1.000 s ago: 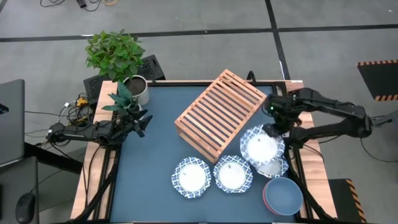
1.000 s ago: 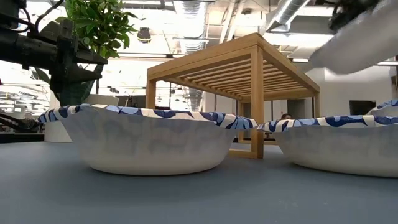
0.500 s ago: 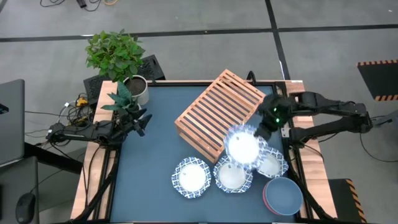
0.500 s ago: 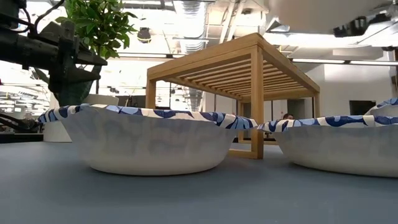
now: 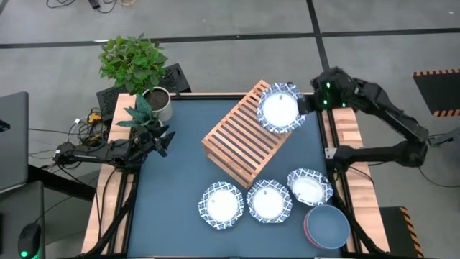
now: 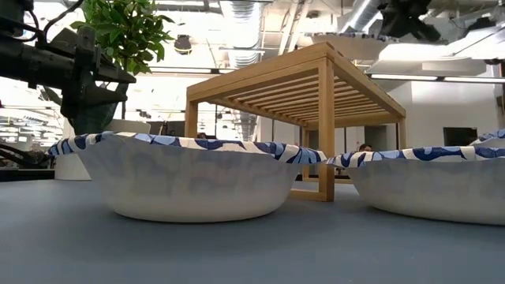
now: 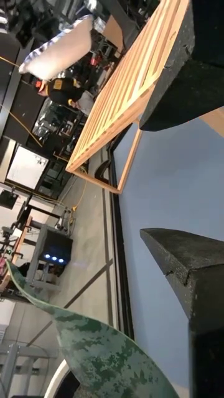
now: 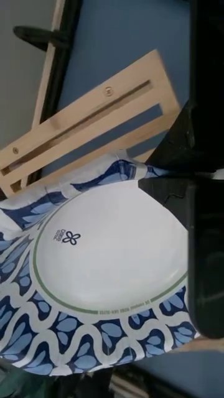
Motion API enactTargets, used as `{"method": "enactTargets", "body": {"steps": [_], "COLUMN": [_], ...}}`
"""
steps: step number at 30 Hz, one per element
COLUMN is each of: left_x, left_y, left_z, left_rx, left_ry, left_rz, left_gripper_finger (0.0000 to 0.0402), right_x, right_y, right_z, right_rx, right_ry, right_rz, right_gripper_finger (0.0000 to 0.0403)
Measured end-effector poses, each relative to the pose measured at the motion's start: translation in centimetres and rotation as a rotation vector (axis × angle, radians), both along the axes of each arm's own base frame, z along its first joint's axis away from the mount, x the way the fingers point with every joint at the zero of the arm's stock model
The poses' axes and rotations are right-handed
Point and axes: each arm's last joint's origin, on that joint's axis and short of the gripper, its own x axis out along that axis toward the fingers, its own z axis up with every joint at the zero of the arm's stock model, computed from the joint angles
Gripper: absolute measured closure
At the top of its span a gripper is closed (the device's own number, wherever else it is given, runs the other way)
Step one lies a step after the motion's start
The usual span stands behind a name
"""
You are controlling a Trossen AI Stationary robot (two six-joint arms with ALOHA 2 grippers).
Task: Place and stack bowls onto a shelf
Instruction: Put the top white and blue patterned bowl on the shelf
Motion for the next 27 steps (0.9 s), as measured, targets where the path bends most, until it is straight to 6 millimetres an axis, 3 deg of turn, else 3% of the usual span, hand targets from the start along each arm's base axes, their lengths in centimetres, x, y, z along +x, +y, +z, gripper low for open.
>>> {"method": "enactTargets", "body": {"steps": [6,14,27], "left_x": [0.0,0.0,0.0], "left_y": [0.0,0.0,0.0], "left_z": [0.0,0.0,0.0], "left_rx": [-0.003,-0.003,-0.003], "left_ry": [-0.002,-0.002,-0.003], "left_rz": [0.0,0.0,0.0], "left_gripper_finger": [0.0148,0.0148,0.0148], "right_x": [1.0,1.6,3.9], "right_y": [-4.9,-9.6,-12.8], "right_z": [0.3,-1.6,-4.4], "right_rx": [0.104,0.269,0.317], "right_ry": [-0.038,0.157,0.214], "right_rz": [0.089,0.097,0.17], "right_gripper_finger": [0.0378,0.0378,0.0378]}}
